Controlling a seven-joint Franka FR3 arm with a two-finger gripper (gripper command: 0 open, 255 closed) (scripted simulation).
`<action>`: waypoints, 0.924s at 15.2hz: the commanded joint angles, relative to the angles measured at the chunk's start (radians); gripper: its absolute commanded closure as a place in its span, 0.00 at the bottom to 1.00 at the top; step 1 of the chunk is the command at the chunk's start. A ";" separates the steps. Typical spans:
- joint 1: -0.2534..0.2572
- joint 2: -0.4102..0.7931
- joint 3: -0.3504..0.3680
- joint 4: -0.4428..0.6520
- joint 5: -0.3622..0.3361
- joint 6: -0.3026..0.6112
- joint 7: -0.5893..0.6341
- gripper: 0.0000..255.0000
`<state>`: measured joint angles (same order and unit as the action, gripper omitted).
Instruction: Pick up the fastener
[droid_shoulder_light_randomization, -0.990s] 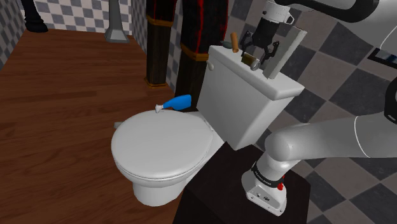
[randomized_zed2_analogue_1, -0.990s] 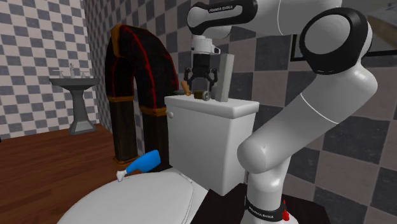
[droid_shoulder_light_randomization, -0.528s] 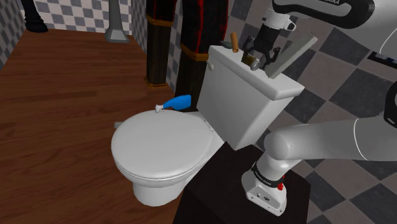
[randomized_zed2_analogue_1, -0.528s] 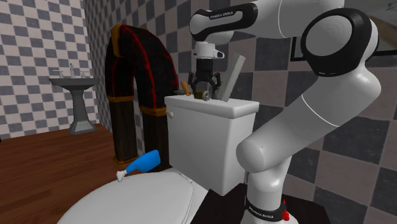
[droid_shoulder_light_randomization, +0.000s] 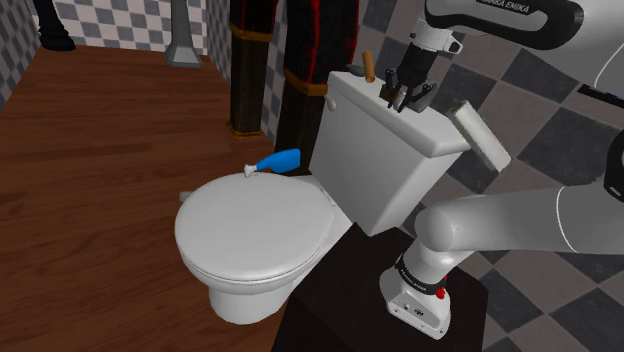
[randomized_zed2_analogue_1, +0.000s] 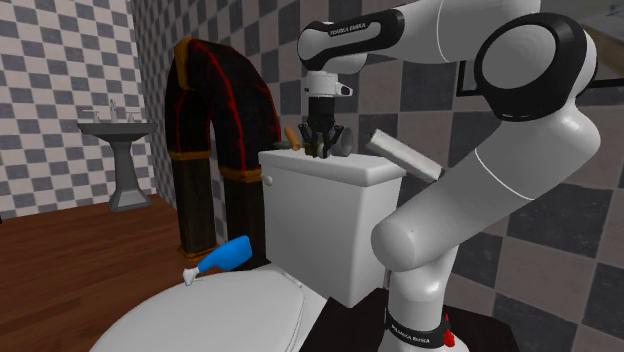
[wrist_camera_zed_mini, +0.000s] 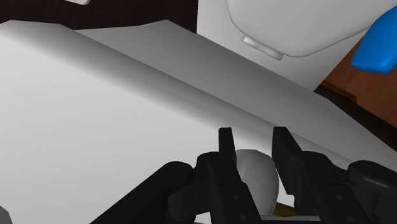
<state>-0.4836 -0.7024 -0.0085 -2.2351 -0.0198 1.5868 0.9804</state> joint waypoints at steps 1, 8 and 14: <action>0.000 0.000 0.000 -0.001 0.000 0.000 0.000 1.00; 0.000 0.012 0.001 0.048 0.001 -0.037 0.000 1.00; 0.000 0.043 0.001 0.152 0.001 -0.111 -0.002 1.00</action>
<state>-0.4833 -0.6665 -0.0076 -2.1011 -0.0190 1.4883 0.9790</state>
